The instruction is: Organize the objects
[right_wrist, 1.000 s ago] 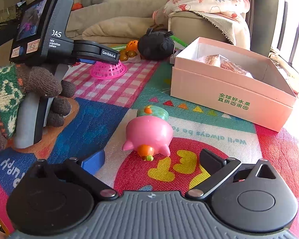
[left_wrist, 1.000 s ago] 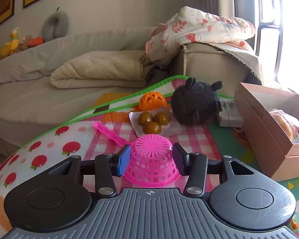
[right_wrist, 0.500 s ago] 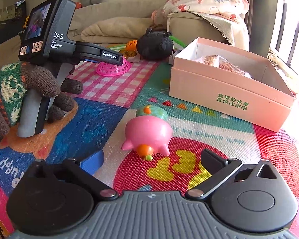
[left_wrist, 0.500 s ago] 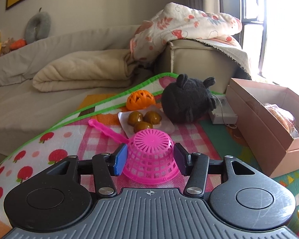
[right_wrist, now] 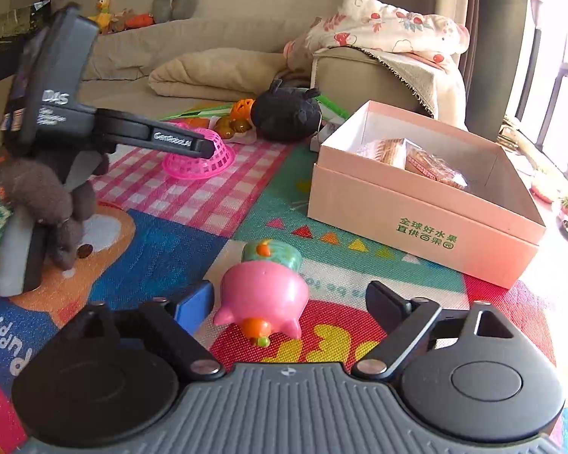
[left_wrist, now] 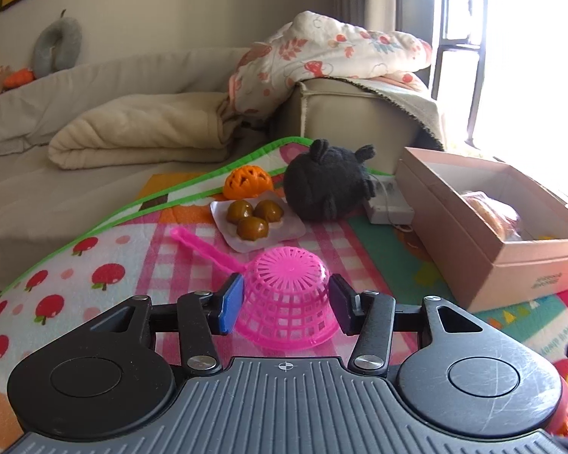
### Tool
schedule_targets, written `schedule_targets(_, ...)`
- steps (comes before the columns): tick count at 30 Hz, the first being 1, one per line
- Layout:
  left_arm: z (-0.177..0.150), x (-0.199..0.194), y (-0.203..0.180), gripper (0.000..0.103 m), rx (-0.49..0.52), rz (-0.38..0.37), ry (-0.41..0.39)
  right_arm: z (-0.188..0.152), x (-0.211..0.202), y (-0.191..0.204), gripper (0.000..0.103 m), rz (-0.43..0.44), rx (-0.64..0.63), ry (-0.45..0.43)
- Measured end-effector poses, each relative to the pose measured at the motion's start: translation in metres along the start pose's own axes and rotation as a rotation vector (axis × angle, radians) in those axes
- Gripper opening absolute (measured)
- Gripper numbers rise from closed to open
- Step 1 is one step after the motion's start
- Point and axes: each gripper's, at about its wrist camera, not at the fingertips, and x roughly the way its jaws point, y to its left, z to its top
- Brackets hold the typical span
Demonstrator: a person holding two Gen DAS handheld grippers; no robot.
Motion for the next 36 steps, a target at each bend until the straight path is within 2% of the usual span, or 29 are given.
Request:
schedule_targets(2,-0.01,-0.024,-0.005,0.053,0.031,-0.041,-0.009,0.004,0.006,-0.003,0.069,0.019,0.0,0.026)
schedule_targets(3,-0.016,-0.036,-0.008,0.053,0.048,-0.062,-0.012,0.006,0.008,-0.004,0.054,0.021,-0.002,0.04)
schedule_targets(4,-0.021,-0.047,-0.011,0.053,0.063,-0.08,-0.013,0.007,0.009,-0.004,0.049,0.016,-0.007,0.059)
schedule_targets(8,-0.041,-0.093,-0.024,0.053,0.126,-0.156,0.003,0.006,-0.016,-0.009,0.048,0.053,-0.013,0.033)
schedule_targets(12,-0.051,-0.124,-0.041,0.053,0.177,-0.213,-0.009,-0.004,-0.059,-0.024,0.048,0.07,0.002,-0.003)
schedule_targets(15,-0.041,-0.137,-0.057,0.053,0.202,-0.246,-0.066,-0.016,-0.089,-0.039,0.048,0.035,0.026,-0.032)
schedule_targets(18,-0.014,-0.138,-0.08,0.053,0.239,-0.287,-0.136,-0.026,-0.11,-0.055,0.048,-0.009,0.056,-0.065)
schedule_targets(21,0.022,-0.125,-0.111,0.053,0.29,-0.342,-0.22,-0.034,-0.121,-0.07,0.048,-0.038,0.096,-0.095)
schedule_targets(24,0.057,-0.092,-0.146,0.054,0.35,-0.42,-0.248,-0.041,-0.124,-0.083,0.048,-0.049,0.141,-0.118)
schedule_targets(27,0.08,-0.047,-0.177,0.054,0.394,-0.496,-0.242,-0.048,-0.121,-0.094,0.048,-0.05,0.179,-0.126)
schedule_targets(30,0.086,0.005,-0.2,0.055,0.39,-0.581,-0.153,-0.053,-0.113,-0.106,0.048,-0.05,0.215,-0.111)
schedule_targets(32,0.082,0.036,-0.21,0.054,0.383,-0.576,-0.092,-0.055,-0.107,-0.112,0.048,-0.06,0.23,-0.095)
schedule_targets(36,0.063,0.073,-0.218,0.052,0.454,-0.446,-0.038,-0.058,-0.097,-0.12,0.048,-0.073,0.249,-0.068)
